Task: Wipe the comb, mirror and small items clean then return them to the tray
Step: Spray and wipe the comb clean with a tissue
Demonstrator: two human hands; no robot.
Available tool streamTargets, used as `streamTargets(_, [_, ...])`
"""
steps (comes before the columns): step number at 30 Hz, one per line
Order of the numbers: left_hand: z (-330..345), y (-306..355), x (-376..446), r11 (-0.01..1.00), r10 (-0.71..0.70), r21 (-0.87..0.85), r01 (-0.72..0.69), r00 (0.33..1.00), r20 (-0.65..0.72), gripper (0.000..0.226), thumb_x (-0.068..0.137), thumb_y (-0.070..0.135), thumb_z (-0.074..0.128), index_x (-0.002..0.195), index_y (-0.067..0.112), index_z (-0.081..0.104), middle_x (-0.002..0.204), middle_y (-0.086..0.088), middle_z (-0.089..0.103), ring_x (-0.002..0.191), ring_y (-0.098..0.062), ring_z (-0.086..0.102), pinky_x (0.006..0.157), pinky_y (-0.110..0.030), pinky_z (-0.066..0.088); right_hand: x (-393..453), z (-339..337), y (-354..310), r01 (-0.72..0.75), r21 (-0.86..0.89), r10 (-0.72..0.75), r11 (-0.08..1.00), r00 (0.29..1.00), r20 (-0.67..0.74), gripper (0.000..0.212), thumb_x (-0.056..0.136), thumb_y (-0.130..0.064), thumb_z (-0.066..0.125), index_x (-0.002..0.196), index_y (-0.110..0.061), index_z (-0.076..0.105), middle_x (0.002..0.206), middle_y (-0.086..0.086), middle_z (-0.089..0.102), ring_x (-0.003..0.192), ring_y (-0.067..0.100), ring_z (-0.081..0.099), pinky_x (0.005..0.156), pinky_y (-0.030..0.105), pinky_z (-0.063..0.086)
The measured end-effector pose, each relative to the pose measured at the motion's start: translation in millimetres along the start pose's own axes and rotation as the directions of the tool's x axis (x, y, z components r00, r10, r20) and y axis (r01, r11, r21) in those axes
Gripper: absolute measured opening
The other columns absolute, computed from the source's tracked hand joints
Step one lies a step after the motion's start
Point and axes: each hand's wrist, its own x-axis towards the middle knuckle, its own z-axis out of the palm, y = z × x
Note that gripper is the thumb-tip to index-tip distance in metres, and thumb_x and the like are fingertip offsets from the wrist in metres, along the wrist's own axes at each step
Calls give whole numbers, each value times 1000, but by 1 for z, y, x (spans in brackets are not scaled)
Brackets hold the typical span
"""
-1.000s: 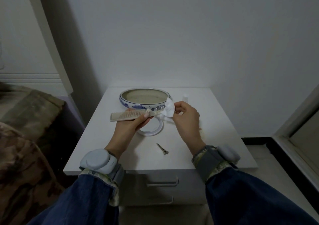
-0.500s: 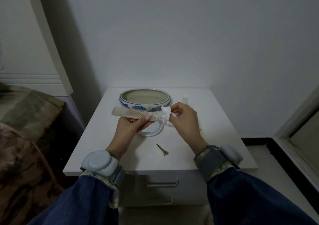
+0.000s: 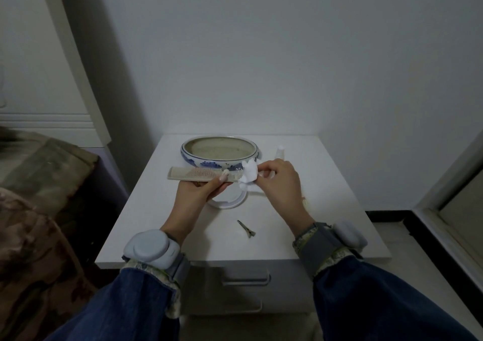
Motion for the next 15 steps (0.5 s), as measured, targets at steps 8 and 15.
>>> streamTargets(8, [-1, -2, -1, 999, -2, 37, 2, 1000, 7, 17, 83, -3, 62, 97, 6, 66, 98, -11, 73, 92, -24, 70, 80, -24, 56, -5, 3, -5, -16, -25, 16, 1000, 1000, 4, 23, 78, -34, 71, 72, -11, 69, 75, 2, 63, 85, 20, 55, 68, 30, 41])
streamTargets(15, [1, -2, 0, 999, 6, 47, -7, 1000, 23, 21, 84, -3, 61, 104, 1, 65, 95, -8, 74, 91, -22, 70, 77, -22, 56, -4, 3, -4, 5, -57, -4, 998, 1000, 30, 26, 79, -32, 69, 70, -8, 65, 73, 3, 63, 81, 15, 51, 66, 31, 40])
